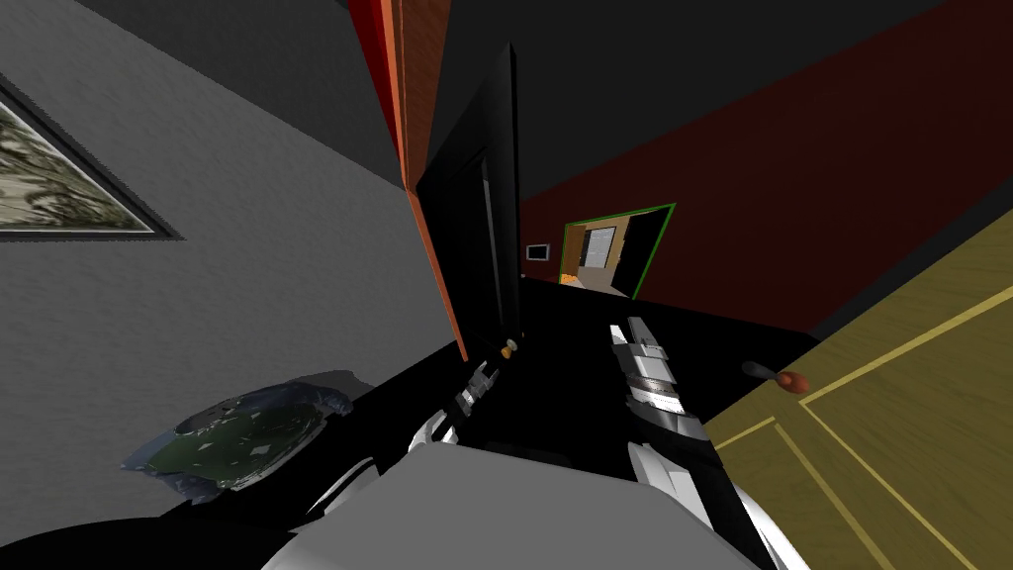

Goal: Push the door open

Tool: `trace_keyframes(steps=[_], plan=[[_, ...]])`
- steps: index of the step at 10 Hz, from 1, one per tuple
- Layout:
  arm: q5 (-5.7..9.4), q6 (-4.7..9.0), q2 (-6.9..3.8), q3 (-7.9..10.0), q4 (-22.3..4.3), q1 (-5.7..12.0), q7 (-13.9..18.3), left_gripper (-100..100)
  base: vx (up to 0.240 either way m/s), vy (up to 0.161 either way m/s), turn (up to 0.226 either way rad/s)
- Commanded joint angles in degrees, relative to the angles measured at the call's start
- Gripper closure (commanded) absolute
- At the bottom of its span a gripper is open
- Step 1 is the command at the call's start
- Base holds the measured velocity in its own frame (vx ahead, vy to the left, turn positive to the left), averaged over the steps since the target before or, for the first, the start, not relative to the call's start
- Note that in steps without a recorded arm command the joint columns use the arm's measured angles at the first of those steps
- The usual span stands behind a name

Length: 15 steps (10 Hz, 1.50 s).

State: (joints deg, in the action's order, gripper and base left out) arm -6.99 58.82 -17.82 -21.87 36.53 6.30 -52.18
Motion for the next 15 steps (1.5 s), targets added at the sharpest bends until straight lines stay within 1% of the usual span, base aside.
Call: trace_keyframes(steps=[1, 4, 7, 8, 9, 10, 13, 15], plan=[[-0.59, 0.36, -0.75, 0.04, -0.05, -0.18, -2.72, -100, -0.036, -0.037, 0.033], [-1.83, 1.33, -2.44, 0.16, -0.26, -0.51, -7.46, -100, -0.046, -0.042, 0.05], [-2.73, 2.03, -3.65, 0.24, -0.42, -0.74, -10.55, -100, -0.032, -0.03, 0.032], [-2.54, 1.61, -3.4, 0.21, -0.08, -0.79, -9.78, -100, -0.013, -0.012, 0.007], [-2.52, 1.36, -3.05, 0.42, -0.28, -0.56, -10.29, -100, 0.093, -0.062, -0.053], [-2.5, 1.23, -2.92, 0.49, -0.33, -0.48, -10.39, -100, 0.17, -0.115, -0.031], [-2.37, 0.39, -2.01, 0.99, -0.66, 0.05, -11.05, -100, 0.192, -0.097, -0.039], [-2.31, -0.01, -1.58, 1.22, -0.81, 0.31, -11.36, -100, 0.186, -0.095, -0.036]])
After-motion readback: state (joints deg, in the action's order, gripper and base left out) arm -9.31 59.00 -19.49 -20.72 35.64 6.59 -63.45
